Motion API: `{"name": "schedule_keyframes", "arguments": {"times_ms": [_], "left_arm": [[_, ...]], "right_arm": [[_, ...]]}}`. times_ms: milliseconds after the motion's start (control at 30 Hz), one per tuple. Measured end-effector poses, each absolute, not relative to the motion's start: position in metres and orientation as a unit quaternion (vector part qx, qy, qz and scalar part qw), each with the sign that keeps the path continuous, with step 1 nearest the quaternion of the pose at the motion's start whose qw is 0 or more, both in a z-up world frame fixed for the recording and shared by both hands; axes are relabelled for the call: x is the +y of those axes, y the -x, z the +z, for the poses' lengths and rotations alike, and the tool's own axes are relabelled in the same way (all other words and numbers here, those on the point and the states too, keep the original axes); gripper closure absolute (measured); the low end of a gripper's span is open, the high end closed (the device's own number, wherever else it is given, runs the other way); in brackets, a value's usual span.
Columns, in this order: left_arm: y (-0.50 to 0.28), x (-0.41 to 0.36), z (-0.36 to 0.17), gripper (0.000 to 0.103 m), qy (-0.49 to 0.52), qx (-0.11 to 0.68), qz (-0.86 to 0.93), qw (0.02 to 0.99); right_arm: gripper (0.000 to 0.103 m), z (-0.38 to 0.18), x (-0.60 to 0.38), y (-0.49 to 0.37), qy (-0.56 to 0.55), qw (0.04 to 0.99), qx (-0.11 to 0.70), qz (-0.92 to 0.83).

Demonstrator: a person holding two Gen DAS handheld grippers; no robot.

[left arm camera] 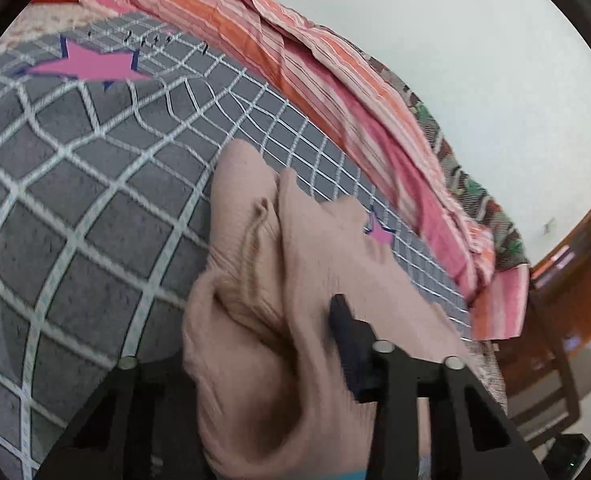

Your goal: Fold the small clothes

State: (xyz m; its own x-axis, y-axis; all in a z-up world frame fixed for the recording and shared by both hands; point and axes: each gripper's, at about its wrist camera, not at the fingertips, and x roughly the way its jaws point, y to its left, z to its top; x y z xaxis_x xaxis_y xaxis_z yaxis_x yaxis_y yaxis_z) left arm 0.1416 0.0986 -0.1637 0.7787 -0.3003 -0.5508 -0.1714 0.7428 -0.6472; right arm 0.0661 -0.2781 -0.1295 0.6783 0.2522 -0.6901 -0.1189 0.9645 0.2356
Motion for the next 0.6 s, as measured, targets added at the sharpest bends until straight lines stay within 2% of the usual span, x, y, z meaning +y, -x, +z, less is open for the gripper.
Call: {"name": "schedule_keyframes", "arguments": {"times_ms": [33, 133, 433, 600], "left_arm": [[-0.143, 0.099, -0.163, 0.081, 0.352, 0.333, -0.033, 0.874], [-0.147, 0.096, -0.152, 0.083, 0.334, 0.334, -0.022, 0.881], [-0.151, 0.05, -0.083, 0.084, 0.246, 0.304, -0.019, 0.92], [-0.164, -0.015, -0.038, 0.085, 0.159, 0.295, -0.052, 0.941]], "right_arm": [[0.064, -0.131, -0.285, -0.066, -0.091, 0.912, 0.388, 0.097], [0.064, -0.136, -0.302, -0.066, -0.099, 0.911, 0.391, 0.083], [0.064, -0.147, -0.346, -0.055, -0.144, 0.909, 0.387, 0.058], [0.064, -0.141, -0.367, -0.046, -0.162, 0.911, 0.377, 0.046]]}}
